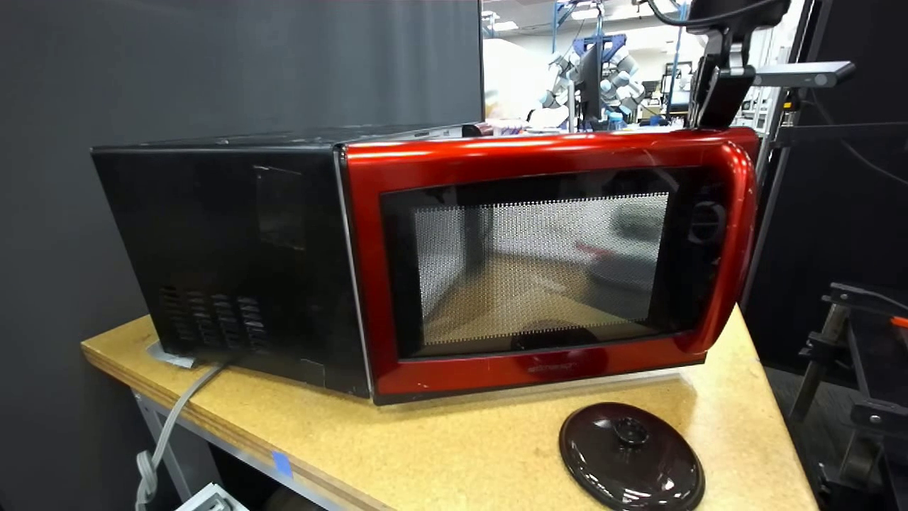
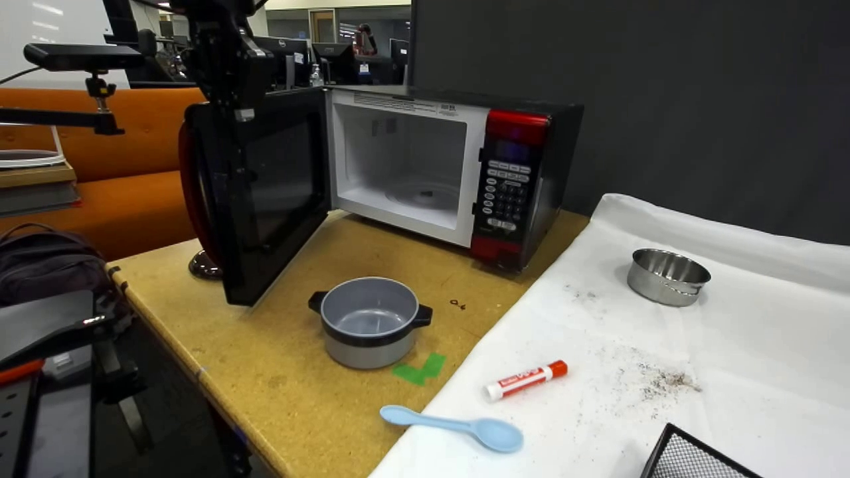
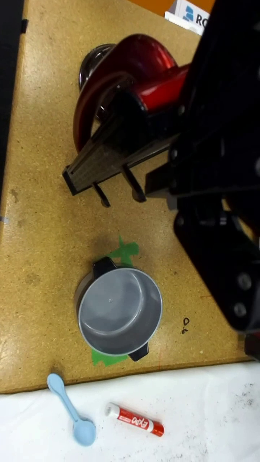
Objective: Pick the marker from the bowl and put it on the table, then open the microwave and pick the black object and put it in
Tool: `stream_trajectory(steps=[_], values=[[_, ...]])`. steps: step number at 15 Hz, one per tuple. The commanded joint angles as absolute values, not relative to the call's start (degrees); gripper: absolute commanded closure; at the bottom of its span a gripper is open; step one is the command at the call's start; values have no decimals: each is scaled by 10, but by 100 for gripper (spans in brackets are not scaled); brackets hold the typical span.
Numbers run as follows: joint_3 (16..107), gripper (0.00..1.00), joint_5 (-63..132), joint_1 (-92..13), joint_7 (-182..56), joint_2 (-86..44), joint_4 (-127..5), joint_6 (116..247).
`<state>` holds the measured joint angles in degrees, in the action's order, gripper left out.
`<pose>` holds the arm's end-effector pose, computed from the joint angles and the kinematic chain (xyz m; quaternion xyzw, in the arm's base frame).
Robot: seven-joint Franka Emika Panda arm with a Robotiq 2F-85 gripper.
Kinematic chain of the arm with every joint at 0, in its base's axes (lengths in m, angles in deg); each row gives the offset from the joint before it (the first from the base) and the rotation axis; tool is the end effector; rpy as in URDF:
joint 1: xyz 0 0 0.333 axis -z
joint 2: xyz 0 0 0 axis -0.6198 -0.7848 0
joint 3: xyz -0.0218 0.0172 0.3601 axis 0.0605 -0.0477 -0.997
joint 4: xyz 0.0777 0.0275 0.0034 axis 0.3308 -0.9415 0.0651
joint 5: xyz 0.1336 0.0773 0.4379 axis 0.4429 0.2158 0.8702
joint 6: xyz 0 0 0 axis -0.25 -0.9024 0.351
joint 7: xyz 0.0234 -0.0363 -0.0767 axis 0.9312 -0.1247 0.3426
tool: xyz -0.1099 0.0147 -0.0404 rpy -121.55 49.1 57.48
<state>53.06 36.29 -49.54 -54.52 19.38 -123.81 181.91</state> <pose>0.4054 0.1124 0.3415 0.9833 0.1778 0.0311 0.0232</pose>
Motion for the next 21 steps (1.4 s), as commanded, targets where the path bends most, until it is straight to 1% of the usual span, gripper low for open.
stream_trajectory(steps=[1,6,9,12,16,17,18,20,21], values=[[538,100,370,-484,-522,177,-1220,1822],[549,100,372,-479,-514,184,-1189,1810],[561,100,369,-459,-524,170,-1149,1809],[583,100,371,-423,-544,136,-1089,1812],[601,100,367,-375,-612,54,-995,1815],[602,74,365,-367,-638,31,-974,1816],[599,73,358,-361,-672,9,-955,1821],[601,61,352,-358,-722,-31,-923,1824],[602,53,352,-362,-740,-48,-910,1822]])
